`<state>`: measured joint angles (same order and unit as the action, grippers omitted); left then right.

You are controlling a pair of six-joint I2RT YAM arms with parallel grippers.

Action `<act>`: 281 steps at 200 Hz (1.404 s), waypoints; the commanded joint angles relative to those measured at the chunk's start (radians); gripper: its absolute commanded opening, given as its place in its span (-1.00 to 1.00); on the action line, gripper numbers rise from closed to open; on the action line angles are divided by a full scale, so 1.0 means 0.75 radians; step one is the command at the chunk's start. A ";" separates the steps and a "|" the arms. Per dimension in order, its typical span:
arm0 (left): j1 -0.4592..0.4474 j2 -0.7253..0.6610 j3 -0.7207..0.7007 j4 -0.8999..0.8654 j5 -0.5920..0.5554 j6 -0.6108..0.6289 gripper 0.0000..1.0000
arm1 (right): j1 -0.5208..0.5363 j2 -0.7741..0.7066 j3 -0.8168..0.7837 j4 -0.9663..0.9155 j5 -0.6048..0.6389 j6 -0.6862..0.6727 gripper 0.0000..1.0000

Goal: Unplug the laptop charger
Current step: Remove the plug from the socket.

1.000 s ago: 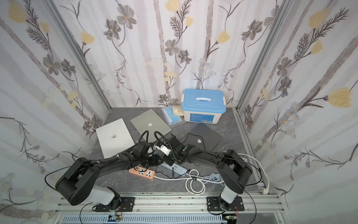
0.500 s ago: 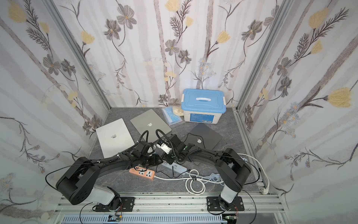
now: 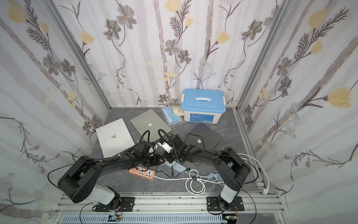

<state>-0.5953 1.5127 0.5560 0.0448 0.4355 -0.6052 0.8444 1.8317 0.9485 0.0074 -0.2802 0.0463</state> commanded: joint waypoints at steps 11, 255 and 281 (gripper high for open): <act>-0.002 0.040 -0.060 -0.386 -0.209 -0.031 0.16 | -0.011 -0.062 -0.038 0.123 -0.257 0.029 -0.87; 0.023 0.002 -0.095 -0.314 -0.149 -0.079 0.08 | 0.021 -0.062 -0.057 0.167 -0.313 -0.011 -0.85; 0.024 0.006 -0.091 -0.313 -0.147 -0.079 0.08 | 0.007 -0.098 -0.056 0.144 -0.290 -0.019 -0.70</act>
<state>-0.5785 1.4906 0.5053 0.0998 0.5011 -0.6662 0.8562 1.7771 0.8989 0.1200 -0.5232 0.0402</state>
